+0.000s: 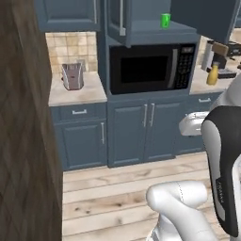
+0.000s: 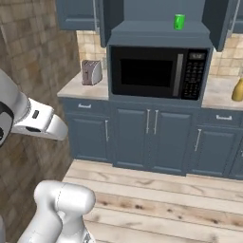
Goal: There is a tray on the dining counter. Grab the cup, mug, and pitcher and place them on the tray. The pitcher may be placed next to the tray if it cannot fit the tray.
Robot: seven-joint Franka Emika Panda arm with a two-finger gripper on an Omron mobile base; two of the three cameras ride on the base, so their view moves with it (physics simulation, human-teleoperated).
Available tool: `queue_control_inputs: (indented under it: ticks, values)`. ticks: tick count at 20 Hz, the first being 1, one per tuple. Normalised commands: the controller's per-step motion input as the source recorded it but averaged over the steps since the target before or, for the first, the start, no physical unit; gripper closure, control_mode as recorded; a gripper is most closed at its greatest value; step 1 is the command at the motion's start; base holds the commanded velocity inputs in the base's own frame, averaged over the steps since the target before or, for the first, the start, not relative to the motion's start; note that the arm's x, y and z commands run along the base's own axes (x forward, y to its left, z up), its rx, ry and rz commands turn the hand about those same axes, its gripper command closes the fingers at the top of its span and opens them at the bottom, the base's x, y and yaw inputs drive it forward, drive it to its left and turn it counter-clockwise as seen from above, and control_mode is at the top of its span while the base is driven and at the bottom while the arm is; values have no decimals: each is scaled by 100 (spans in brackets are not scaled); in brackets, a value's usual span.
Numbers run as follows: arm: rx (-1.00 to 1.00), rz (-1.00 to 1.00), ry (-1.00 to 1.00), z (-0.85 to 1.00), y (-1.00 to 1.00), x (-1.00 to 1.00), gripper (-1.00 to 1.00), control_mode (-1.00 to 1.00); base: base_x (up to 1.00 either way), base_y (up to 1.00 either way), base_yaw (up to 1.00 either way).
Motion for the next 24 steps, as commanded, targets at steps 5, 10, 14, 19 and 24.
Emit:
queue_control_inputs:
  ticks: [5, 10, 14, 19, 24]
  values:
    - [0, 0, 0, 0, 0, 0, -100, 100, 85, 0, 0]
    - [0, 0, 0, 0, 0, 0, -100, 100, 75, -17, 0]
    - [0, 0, 0, 0, 0, 0, -100, 100, 45, -49, 0]
    - [0, 0, 0, 0, 0, 0, -100, 100, 46, -61, 0]
    - [0, 0, 0, 0, 0, 0, -100, 100, 56, -56, 0]
